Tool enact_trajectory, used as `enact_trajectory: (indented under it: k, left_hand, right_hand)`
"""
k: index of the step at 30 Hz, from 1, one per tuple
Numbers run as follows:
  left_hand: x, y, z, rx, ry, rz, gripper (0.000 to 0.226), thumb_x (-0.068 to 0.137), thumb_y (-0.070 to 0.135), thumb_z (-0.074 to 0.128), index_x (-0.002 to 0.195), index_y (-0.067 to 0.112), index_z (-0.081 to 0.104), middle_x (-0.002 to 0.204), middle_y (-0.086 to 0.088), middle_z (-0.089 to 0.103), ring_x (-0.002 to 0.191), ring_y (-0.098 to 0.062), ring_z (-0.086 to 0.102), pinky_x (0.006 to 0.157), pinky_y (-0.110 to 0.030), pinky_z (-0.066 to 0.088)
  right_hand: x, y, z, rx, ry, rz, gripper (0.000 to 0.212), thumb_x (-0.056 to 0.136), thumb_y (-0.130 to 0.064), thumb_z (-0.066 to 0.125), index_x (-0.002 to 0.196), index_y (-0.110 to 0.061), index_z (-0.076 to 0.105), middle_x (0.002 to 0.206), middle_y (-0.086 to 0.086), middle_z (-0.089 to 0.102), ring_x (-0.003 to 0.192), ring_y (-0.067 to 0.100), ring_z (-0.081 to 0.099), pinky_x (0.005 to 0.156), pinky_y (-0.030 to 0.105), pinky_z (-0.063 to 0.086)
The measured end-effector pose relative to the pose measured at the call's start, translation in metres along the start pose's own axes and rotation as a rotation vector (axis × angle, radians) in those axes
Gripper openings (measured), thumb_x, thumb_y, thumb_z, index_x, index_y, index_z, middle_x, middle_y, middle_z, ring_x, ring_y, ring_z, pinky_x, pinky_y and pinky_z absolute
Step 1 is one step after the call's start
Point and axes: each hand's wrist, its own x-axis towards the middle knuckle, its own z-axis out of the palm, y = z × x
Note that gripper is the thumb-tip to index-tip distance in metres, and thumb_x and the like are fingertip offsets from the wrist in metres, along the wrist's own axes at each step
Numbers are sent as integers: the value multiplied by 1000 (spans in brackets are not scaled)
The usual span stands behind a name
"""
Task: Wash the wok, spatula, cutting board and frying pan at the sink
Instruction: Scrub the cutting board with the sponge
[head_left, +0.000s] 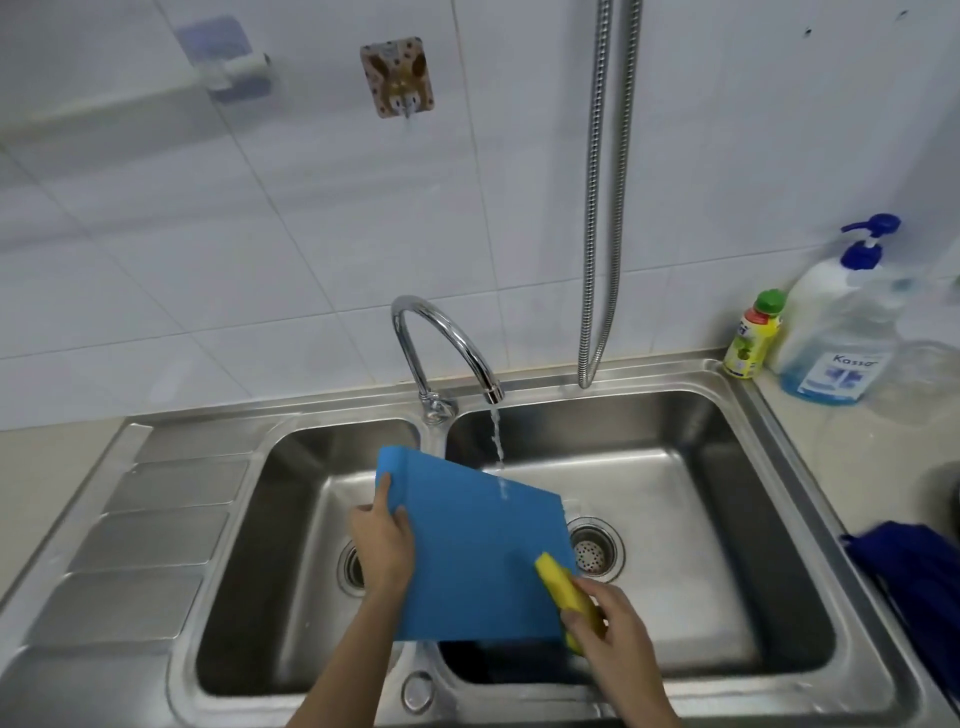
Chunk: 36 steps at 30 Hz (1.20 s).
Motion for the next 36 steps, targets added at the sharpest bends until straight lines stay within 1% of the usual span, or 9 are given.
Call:
enact_trajectory:
  k: [5,8,10,15,21,24,28,31,36]
  left_hand:
    - [10,-16,11,-2,-18,12,55,97,12,46,149,21,33,99,-17,44,75,-21,46,76,-31,40]
    - [20,-21,24,-45,-81,14,53,98,12,45,149,17,32,103,-11,38,78,-18,42,74,-21,30]
    - [24,-25,31,-68,-124,24,51,98,14,45,147,19,34,112,-15,41,88,-23,47,76,-23,33]
    - [24,-31,49,-15,-83,125,52,97,14,47,147,18,34,116,-16,46,93,-24,47,78,-31,39]
    - [27,-43,69,-82,-127,176,48,102,17,35,147,31,23,132,-3,36,114,-25,49,90,-32,43]
    - [29,-47,76,17,-120,235,59,101,11,35,154,17,11,149,-15,25,125,-31,44,100,-43,45]
    - [30,-51,82,-84,-138,277,57,100,1,33,153,9,13,160,-9,9,146,-23,21,116,-43,28]
    - [29,-53,82,-122,-136,357,60,97,-5,33,153,8,15,161,-1,8,148,-13,10,121,-38,16]
    - [28,-54,82,-157,-179,323,53,102,14,26,154,13,14,162,7,7,147,-1,4,121,-38,17]
  right_hand:
    - [-11,-8,38,-32,-20,-4,70,77,-19,76,98,-77,44,112,-18,55,103,-11,51,85,1,36]
    - [-15,-9,61,-63,31,-10,41,68,-69,65,104,-73,47,115,-18,55,108,-11,50,88,-2,32]
    - [-15,-6,77,-77,86,-27,52,64,-86,47,113,-68,48,118,-14,56,109,-9,50,94,5,35]
    - [-8,-23,112,-107,149,-2,63,78,-68,45,132,-36,47,130,-5,52,120,11,50,105,35,40]
    - [4,-32,142,-287,193,13,60,78,-47,38,136,-35,47,134,4,47,120,22,47,103,36,38]
    - [10,-37,150,-369,231,69,62,73,-47,40,132,-28,51,124,5,47,112,24,48,98,40,41]
    - [20,-44,159,-375,277,-15,44,85,-53,42,116,-23,51,110,-3,46,101,20,51,88,32,41]
    - [28,-48,168,-500,251,-102,43,91,-43,36,127,-23,47,120,3,52,105,21,50,89,38,44]
    - [43,-29,175,-563,73,-164,55,101,-41,14,152,-21,9,159,-1,13,147,15,8,118,38,6]
